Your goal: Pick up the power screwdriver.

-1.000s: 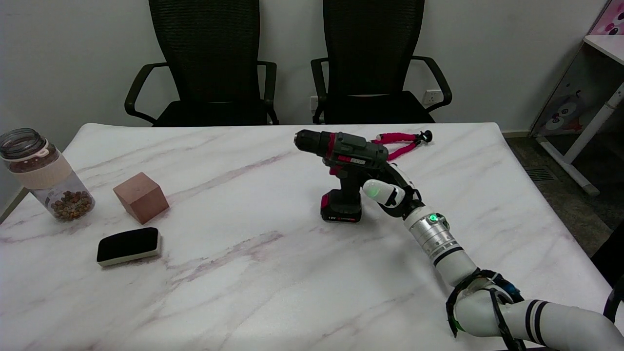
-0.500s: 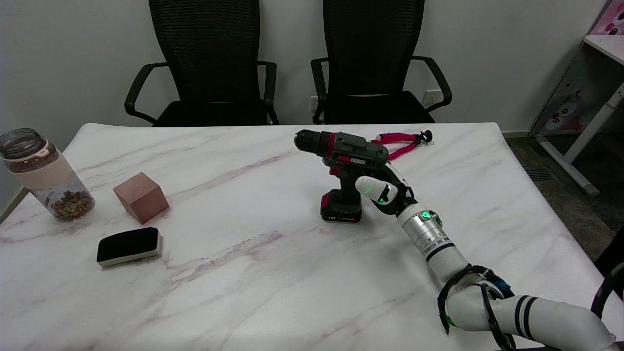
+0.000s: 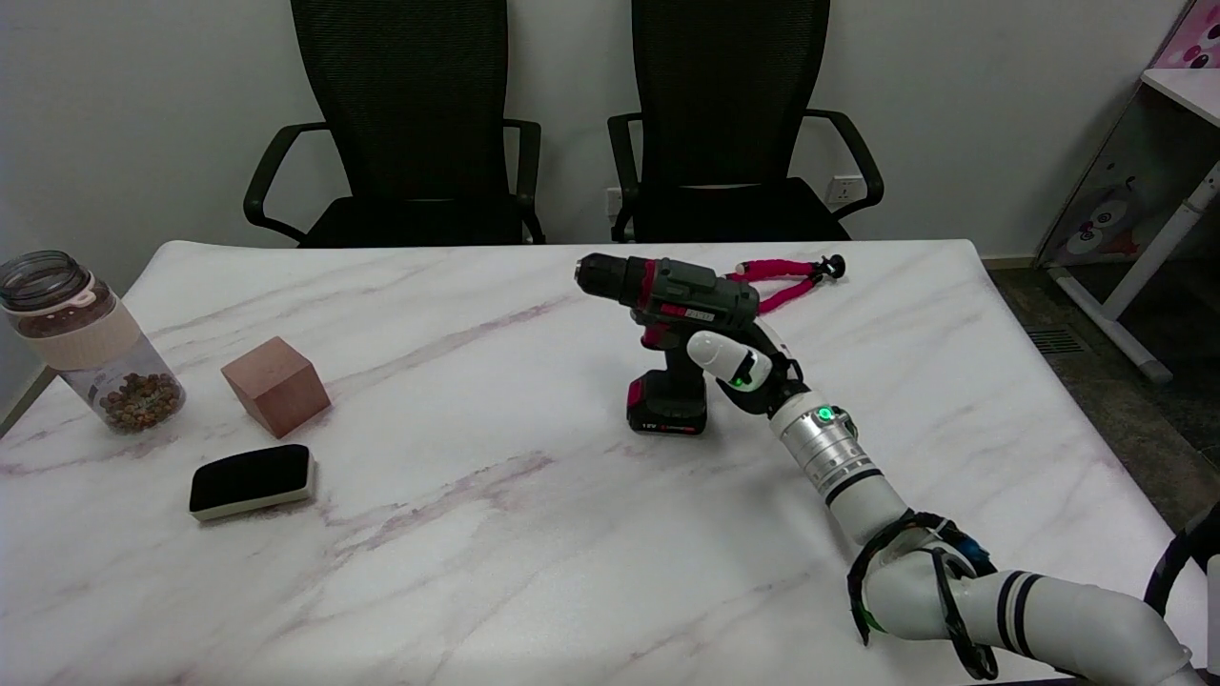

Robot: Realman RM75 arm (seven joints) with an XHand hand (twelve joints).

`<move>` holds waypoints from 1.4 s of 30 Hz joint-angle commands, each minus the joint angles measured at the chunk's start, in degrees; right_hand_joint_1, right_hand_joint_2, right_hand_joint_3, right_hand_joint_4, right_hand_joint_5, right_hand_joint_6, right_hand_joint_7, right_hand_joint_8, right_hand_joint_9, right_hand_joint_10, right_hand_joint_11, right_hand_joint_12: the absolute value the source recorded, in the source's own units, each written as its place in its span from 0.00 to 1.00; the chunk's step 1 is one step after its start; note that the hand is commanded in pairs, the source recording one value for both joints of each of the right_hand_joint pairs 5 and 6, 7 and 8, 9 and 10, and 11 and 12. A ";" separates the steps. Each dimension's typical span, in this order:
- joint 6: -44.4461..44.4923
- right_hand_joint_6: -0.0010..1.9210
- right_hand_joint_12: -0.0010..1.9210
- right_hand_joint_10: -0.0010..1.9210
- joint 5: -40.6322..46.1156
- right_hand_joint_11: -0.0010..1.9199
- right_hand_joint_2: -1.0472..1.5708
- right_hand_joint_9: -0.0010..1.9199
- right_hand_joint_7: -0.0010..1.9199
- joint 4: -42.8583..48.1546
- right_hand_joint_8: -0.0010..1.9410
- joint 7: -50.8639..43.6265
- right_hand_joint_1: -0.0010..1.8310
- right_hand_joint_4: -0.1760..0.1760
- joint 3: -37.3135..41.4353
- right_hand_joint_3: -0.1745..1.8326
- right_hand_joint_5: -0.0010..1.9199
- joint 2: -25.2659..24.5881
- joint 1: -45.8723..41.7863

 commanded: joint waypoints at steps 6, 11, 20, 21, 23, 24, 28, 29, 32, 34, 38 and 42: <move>-0.39 0.00 0.49 0.26 0.44 0.49 0.39 0.26 0.00 0.60 0.00 0.39 0.48 0.48 -0.04 0.36 0.00 -0.35 0.51; -0.57 0.00 0.54 0.28 0.44 0.54 0.40 0.28 0.00 0.68 0.00 0.47 0.48 0.48 -0.04 0.37 0.00 -0.35 0.51; -0.76 0.00 0.56 0.29 0.61 0.57 0.41 0.29 0.00 0.85 0.00 0.57 0.48 0.48 0.40 0.36 0.00 -0.35 0.16; -1.00 0.00 0.57 0.29 0.61 0.57 0.42 0.29 0.00 0.86 0.00 0.65 0.48 0.48 0.48 0.37 0.00 -0.35 0.16; -1.01 0.00 0.57 0.29 0.71 0.57 0.42 0.29 0.00 0.95 0.00 0.73 0.48 0.48 0.49 0.37 0.00 -0.35 0.17; -1.01 0.00 0.57 0.29 0.90 0.57 0.42 0.29 0.00 1.03 0.00 0.74 0.48 0.48 0.49 0.37 0.00 -0.35 0.25; -1.01 0.00 0.58 0.30 2.01 0.58 0.44 0.30 0.00 1.21 0.00 0.74 0.47 0.48 0.31 0.38 0.00 -0.35 0.42; -1.02 0.01 0.58 0.30 2.02 0.58 0.45 0.30 0.01 1.22 0.01 0.74 0.47 0.48 0.31 0.38 0.01 -0.35 0.43; -1.10 0.03 0.59 0.32 2.02 0.59 0.46 0.32 0.03 1.40 0.03 0.74 0.47 0.48 0.32 0.38 0.03 -0.35 0.51; -1.10 0.04 0.59 0.33 2.02 0.59 0.47 0.33 0.04 1.48 0.04 0.74 0.47 0.48 0.49 0.38 0.04 -0.35 0.51; -1.10 0.05 0.59 0.34 2.02 0.59 0.47 0.34 0.05 1.48 0.05 0.74 0.47 0.48 0.49 0.38 0.05 -0.35 0.51; -1.10 0.05 0.60 0.36 1.85 0.60 0.47 0.36 0.05 1.91 0.05 0.74 0.47 0.48 0.48 0.39 0.05 -0.35 0.59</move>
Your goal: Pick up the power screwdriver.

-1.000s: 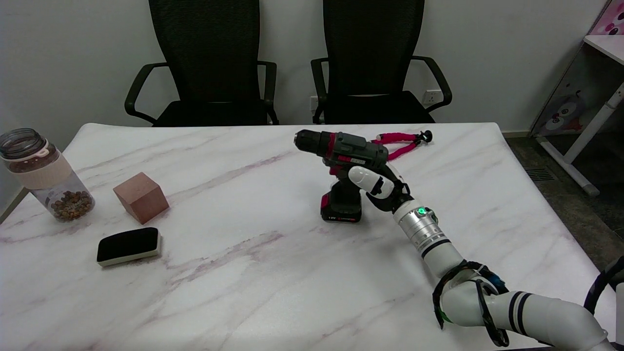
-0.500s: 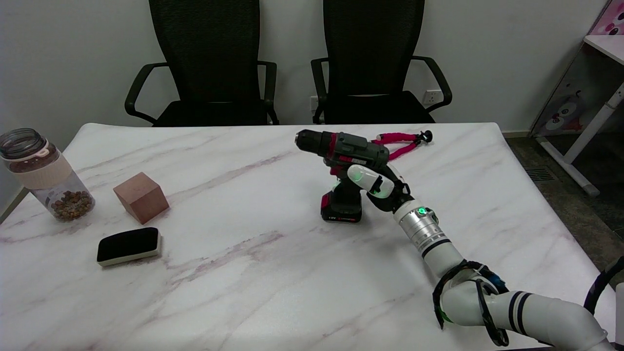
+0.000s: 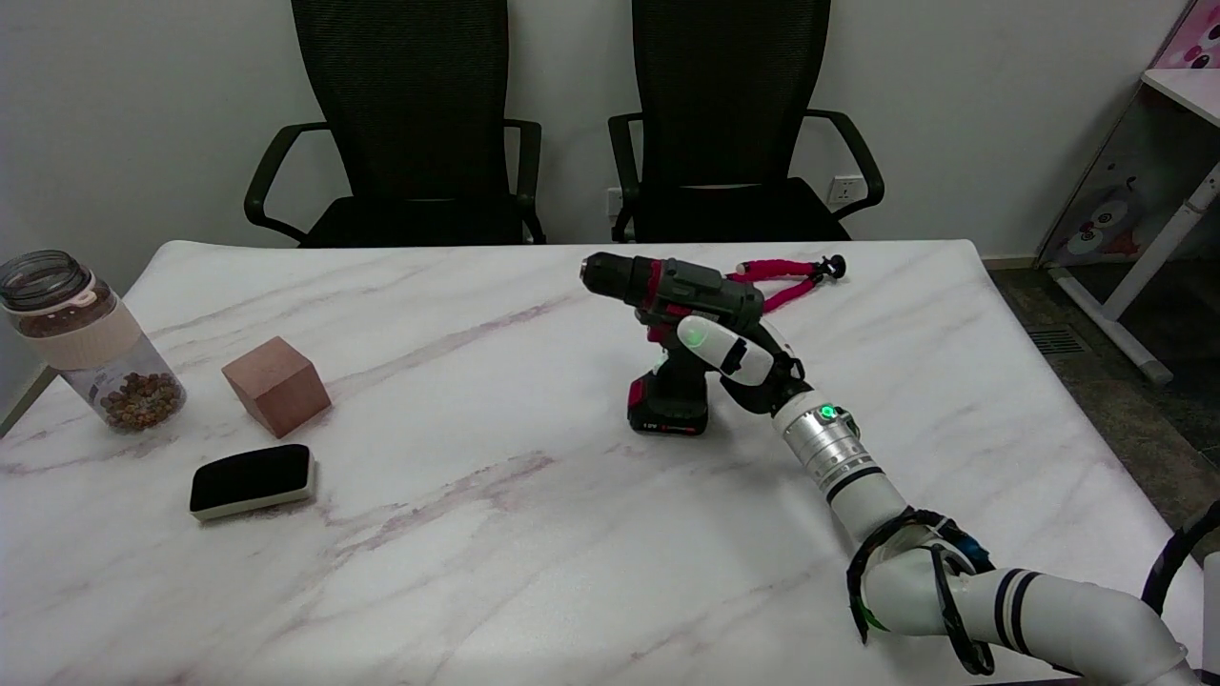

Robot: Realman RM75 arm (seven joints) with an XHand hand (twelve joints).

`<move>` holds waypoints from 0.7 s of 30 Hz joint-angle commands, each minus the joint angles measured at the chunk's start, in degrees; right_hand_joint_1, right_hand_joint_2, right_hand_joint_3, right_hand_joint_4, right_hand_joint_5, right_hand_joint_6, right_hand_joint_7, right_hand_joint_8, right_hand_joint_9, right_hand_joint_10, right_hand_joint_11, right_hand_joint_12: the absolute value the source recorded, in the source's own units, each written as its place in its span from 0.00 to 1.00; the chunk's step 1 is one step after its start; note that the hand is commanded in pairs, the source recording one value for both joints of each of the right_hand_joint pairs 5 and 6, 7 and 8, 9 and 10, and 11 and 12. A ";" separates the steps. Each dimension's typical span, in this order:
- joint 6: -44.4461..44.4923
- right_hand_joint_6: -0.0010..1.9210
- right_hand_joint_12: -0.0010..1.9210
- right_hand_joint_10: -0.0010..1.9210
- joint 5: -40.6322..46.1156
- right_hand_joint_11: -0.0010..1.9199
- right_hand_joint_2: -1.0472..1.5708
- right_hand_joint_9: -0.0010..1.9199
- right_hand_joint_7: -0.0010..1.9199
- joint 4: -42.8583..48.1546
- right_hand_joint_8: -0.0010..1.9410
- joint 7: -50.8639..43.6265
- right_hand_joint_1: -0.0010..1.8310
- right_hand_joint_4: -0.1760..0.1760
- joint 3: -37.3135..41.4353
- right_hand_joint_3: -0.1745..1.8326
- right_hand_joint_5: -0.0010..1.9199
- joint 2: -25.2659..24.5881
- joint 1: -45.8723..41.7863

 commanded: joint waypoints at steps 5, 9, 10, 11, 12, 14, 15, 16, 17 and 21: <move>0.18 0.05 0.60 0.37 0.04 0.60 0.44 0.37 0.05 1.02 0.05 -0.26 0.49 0.52 -0.11 0.40 0.05 0.00 0.29; 0.34 0.04 0.58 0.36 0.04 0.58 0.39 0.36 0.04 1.02 0.04 -0.44 0.50 0.52 -0.19 0.41 0.04 0.00 0.37; 0.34 0.04 0.58 0.36 0.04 0.58 0.39 0.36 0.04 1.02 0.04 -0.44 0.50 0.52 -0.19 0.40 0.04 0.00 0.38; 0.34 0.04 0.58 0.36 0.04 0.58 0.38 0.36 0.04 1.02 0.04 -0.44 0.50 0.52 -0.19 0.40 0.04 0.00 0.46; 0.34 0.04 0.57 0.36 0.04 0.57 0.38 0.36 0.04 1.02 0.04 -0.44 0.50 0.53 -0.19 0.40 0.04 0.00 0.46; 0.33 0.04 0.57 0.35 0.04 0.57 0.38 0.35 0.04 1.02 0.04 -0.36 0.51 0.52 -0.19 0.39 0.04 0.00 0.47; 0.17 0.03 0.56 0.35 0.04 0.56 0.39 0.35 0.03 1.02 0.03 -0.35 0.52 0.52 -0.19 0.38 0.03 0.00 0.54; 0.08 0.03 0.55 0.35 0.04 0.55 0.40 0.35 0.03 1.02 0.03 -0.43 0.53 0.52 -0.19 0.36 0.03 0.00 0.56; 0.00 0.03 0.56 0.34 0.04 0.56 0.42 0.34 0.03 1.02 0.03 -0.44 0.53 0.52 -0.21 0.35 0.03 0.00 0.64; -0.09 0.04 0.59 0.34 -0.05 0.59 0.44 0.34 0.04 1.02 0.04 -0.52 0.55 0.51 -0.28 0.37 0.04 0.00 0.80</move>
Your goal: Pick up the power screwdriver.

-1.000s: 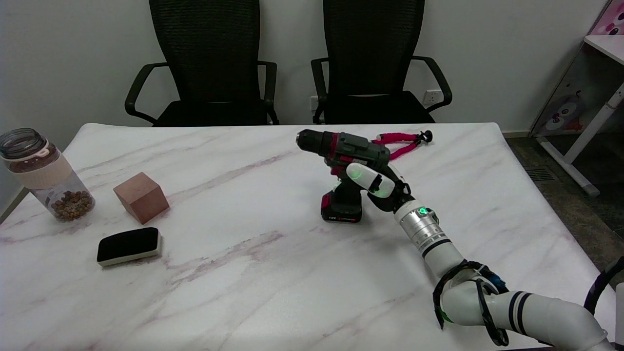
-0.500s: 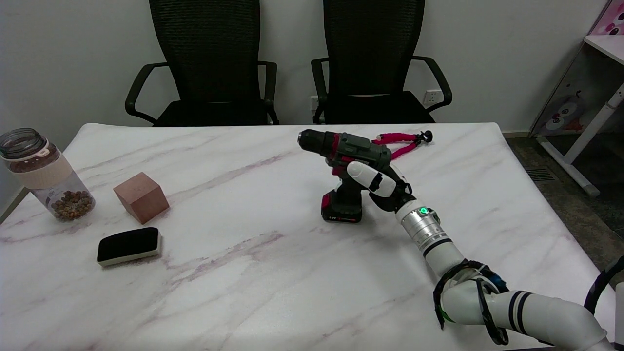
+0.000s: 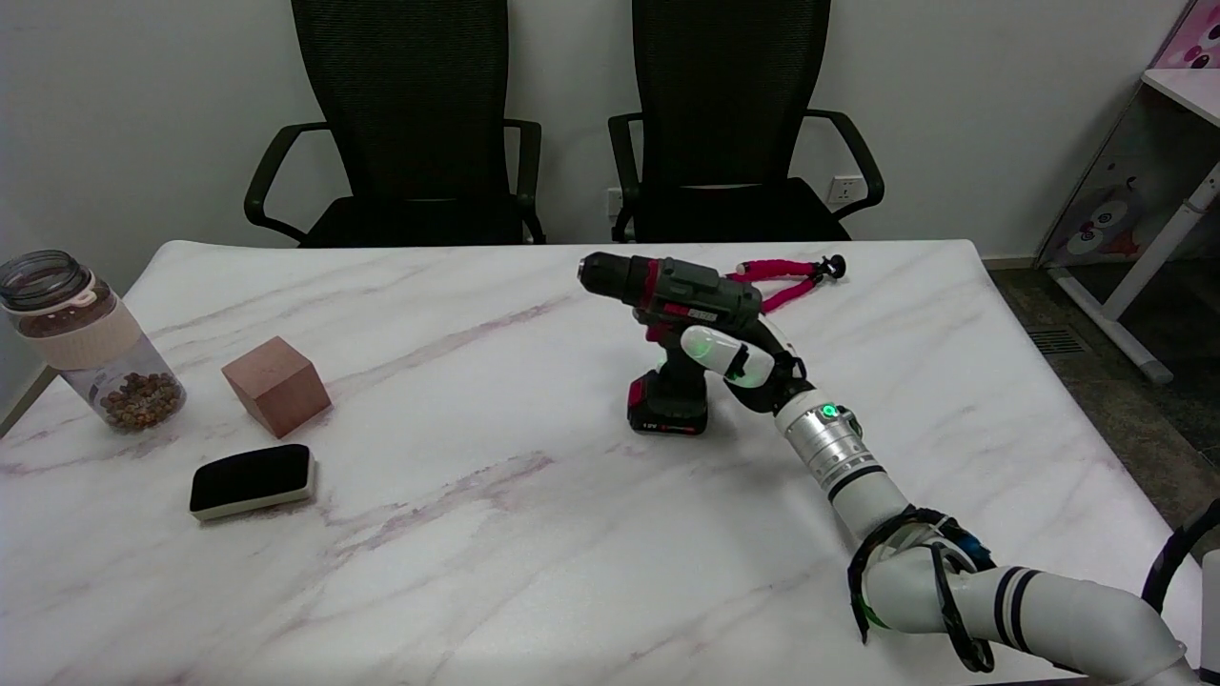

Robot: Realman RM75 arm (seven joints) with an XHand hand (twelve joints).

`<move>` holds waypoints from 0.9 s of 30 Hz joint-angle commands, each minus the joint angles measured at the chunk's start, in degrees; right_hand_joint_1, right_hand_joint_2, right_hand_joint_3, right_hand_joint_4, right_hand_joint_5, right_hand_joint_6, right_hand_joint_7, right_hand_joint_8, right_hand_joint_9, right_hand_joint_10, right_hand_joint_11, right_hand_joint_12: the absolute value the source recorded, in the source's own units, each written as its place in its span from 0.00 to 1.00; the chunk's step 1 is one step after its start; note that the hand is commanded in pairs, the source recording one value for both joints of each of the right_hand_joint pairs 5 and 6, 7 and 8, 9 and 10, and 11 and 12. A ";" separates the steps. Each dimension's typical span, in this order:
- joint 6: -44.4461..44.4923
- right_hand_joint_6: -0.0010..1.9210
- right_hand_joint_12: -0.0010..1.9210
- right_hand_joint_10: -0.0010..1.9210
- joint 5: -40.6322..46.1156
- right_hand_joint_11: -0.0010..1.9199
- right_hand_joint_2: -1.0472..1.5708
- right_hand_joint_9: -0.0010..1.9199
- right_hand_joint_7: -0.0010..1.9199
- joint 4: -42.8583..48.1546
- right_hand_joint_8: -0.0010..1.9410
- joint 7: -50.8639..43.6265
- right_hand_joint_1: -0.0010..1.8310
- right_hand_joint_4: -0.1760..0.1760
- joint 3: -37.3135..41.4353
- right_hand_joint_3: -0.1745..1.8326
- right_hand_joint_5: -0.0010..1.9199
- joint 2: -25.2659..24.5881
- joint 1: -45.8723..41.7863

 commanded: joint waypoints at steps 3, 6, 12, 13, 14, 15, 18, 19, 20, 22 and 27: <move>-0.15 0.04 0.60 0.38 -0.20 0.60 0.46 0.38 0.04 0.40 0.04 -0.27 0.57 0.51 -0.29 0.37 0.04 -0.01 0.58; -0.15 0.04 0.61 0.41 -0.20 0.61 0.46 0.41 0.04 0.65 0.04 -0.27 0.57 0.51 -0.29 0.37 0.04 -0.01 0.58; -0.15 0.04 0.68 0.42 -0.38 0.68 0.44 0.42 0.04 0.56 0.04 -0.27 0.57 0.53 -0.38 0.44 0.04 -0.01 0.58; -0.15 0.04 0.67 0.42 -0.39 0.67 0.43 0.42 0.04 0.48 0.04 -0.27 0.57 0.54 -0.39 0.46 0.04 -0.01 0.58; -0.15 0.04 0.63 0.41 -0.55 0.63 0.42 0.41 0.04 0.40 0.04 -0.27 0.56 0.54 -0.46 0.48 0.04 -0.01 0.58; -0.15 0.04 0.61 0.39 -0.65 0.61 0.41 0.39 0.04 0.39 0.04 -0.26 0.56 0.54 -0.46 0.49 0.04 -0.01 0.58; -0.15 0.03 0.50 0.33 -1.72 0.50 0.39 0.33 0.03 0.22 0.03 0.08 0.55 0.55 -0.46 0.51 0.03 -0.01 0.58; -0.15 0.03 0.48 0.32 -2.07 0.48 0.38 0.32 0.03 0.21 0.03 0.17 0.55 0.55 -0.46 0.51 0.03 -0.01 0.58; -0.15 0.02 0.45 0.30 -2.38 0.45 0.37 0.30 0.02 0.14 0.02 0.25 0.55 0.55 -0.46 0.52 0.02 -0.01 0.58; -0.15 0.02 0.42 0.29 -2.40 0.42 0.36 0.29 0.02 0.12 0.02 0.26 0.55 0.56 -0.74 0.52 0.02 -0.01 0.58; -0.15 0.01 0.39 0.26 -2.40 0.39 0.35 0.26 0.01 -0.30 0.01 0.26 0.54 0.57 -1.44 0.51 0.01 -0.09 0.76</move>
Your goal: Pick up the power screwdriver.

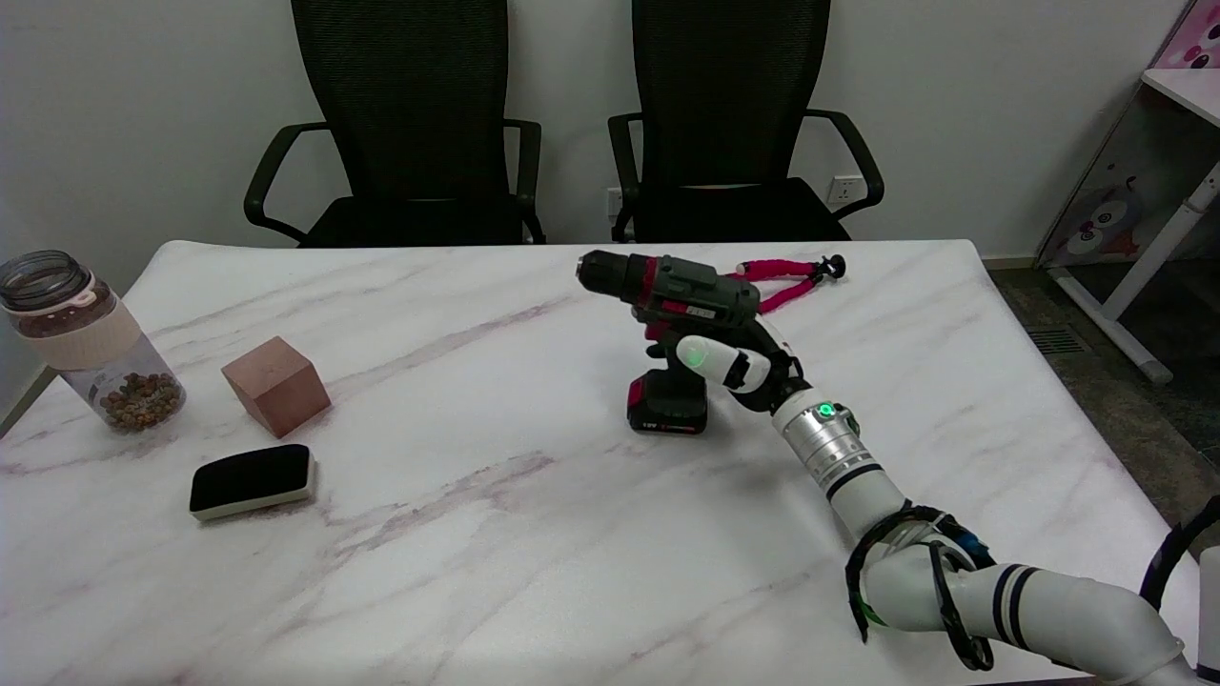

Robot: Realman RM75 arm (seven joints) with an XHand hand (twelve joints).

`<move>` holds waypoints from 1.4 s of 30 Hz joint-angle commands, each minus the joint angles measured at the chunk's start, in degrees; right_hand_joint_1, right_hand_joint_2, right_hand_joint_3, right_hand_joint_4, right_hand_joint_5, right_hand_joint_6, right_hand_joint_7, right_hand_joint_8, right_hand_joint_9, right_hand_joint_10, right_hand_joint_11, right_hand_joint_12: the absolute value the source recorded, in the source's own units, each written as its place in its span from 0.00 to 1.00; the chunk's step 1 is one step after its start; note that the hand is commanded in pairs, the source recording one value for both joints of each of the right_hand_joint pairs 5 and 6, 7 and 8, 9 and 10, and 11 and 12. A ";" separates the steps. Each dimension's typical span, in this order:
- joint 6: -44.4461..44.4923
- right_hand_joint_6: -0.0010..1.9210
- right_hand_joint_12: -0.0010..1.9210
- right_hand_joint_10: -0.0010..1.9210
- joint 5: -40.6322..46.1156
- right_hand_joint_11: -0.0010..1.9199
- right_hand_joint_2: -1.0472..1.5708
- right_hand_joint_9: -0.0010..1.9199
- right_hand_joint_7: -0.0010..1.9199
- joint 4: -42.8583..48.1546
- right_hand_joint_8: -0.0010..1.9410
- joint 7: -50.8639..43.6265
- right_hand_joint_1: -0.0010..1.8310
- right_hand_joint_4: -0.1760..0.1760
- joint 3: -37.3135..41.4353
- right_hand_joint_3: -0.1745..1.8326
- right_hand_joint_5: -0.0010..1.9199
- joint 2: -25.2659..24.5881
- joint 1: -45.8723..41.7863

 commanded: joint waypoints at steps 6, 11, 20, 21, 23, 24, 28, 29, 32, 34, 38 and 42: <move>-0.12 0.00 0.38 0.25 -1.31 0.38 0.35 0.25 0.00 -0.75 0.00 -0.09 0.54 0.58 -1.55 0.50 0.00 -1.24 0.62; 0.13 0.00 0.37 0.24 -2.30 0.37 0.35 0.24 0.00 -0.75 0.00 0.07 0.54 0.58 -1.63 0.49 0.00 -1.59 0.62; -0.04 0.00 0.37 0.25 -2.71 0.37 0.39 0.25 0.00 -0.93 0.00 -0.03 0.55 0.57 -1.54 0.44 0.00 -1.67 0.62; -0.06 0.00 0.38 0.26 -2.63 0.38 0.40 0.26 0.00 -0.92 0.00 -0.10 0.55 0.57 -1.46 0.43 0.00 -1.67 0.62; -0.14 0.00 0.48 0.29 -2.45 0.48 0.42 0.29 0.00 -0.83 0.00 -0.10 0.56 0.56 -1.46 0.43 0.00 -1.67 0.71; -0.14 0.00 0.51 0.30 -2.37 0.51 0.43 0.30 0.00 -0.75 0.00 -0.10 0.56 0.56 -1.45 0.43 0.00 -1.67 0.79; -0.14 0.00 0.62 0.44 -2.28 0.63 0.47 0.44 0.00 -0.39 0.00 0.07 0.57 0.55 -1.27 0.44 0.00 -1.67 0.96; -0.14 0.00 0.64 0.49 -2.28 0.64 0.48 0.49 0.00 -0.31 0.00 0.09 0.57 0.54 -1.19 0.44 0.00 -1.67 0.97; -0.15 0.01 0.67 0.60 -2.28 0.67 0.51 0.60 0.01 -0.15 0.01 0.16 0.57 0.53 -1.10 0.44 0.01 -1.67 0.97; -0.32 0.01 0.69 0.64 -2.28 0.69 0.53 0.64 0.01 -0.14 0.01 0.16 0.58 0.53 -1.09 0.45 0.01 -1.67 0.97; -0.93 0.02 0.71 0.70 -2.28 0.71 0.54 0.70 0.02 -0.14 0.02 0.08 0.58 0.52 -0.93 0.47 0.02 -1.67 0.99; -1.11 0.02 0.71 0.74 -2.28 0.71 0.55 0.74 0.02 0.03 0.02 -0.10 0.57 0.52 -0.93 0.48 0.02 -1.67 1.24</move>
